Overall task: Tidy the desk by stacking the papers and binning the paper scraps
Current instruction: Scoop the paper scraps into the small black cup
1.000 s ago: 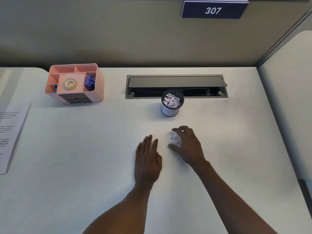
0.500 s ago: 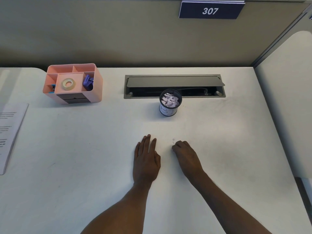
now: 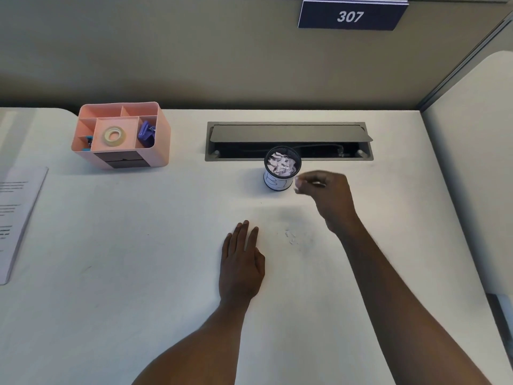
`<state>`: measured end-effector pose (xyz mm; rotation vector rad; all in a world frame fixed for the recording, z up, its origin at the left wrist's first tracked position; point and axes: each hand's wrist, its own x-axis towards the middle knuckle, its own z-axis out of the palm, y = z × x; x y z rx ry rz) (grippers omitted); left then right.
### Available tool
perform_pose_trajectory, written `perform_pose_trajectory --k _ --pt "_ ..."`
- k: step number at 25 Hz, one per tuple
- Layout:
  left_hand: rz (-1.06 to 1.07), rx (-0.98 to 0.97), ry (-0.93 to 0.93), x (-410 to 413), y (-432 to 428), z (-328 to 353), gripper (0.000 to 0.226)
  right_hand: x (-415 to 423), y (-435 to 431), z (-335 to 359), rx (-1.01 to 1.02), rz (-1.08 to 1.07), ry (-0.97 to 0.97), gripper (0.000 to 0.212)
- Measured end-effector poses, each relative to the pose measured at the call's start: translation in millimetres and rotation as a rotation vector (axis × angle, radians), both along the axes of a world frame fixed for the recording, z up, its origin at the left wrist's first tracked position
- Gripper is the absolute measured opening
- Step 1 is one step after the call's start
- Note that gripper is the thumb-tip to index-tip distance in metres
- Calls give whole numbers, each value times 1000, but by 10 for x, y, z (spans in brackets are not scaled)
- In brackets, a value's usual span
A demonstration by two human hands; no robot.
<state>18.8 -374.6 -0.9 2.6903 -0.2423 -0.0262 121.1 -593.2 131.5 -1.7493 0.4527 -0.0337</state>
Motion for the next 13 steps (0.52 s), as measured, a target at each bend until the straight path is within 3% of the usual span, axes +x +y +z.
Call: perform_pose_trajectory --k 4,9,13 --pt "-1 11 6 -2 5 3 53 498 156 104 -303 109 -124 13" --pt "-4 9 -2 0 -1 5 54 747 230 8 -540 217 19 32" --pt "-2 14 5 -1 2 4 54 746 239 -64 -736 174 -60 23"
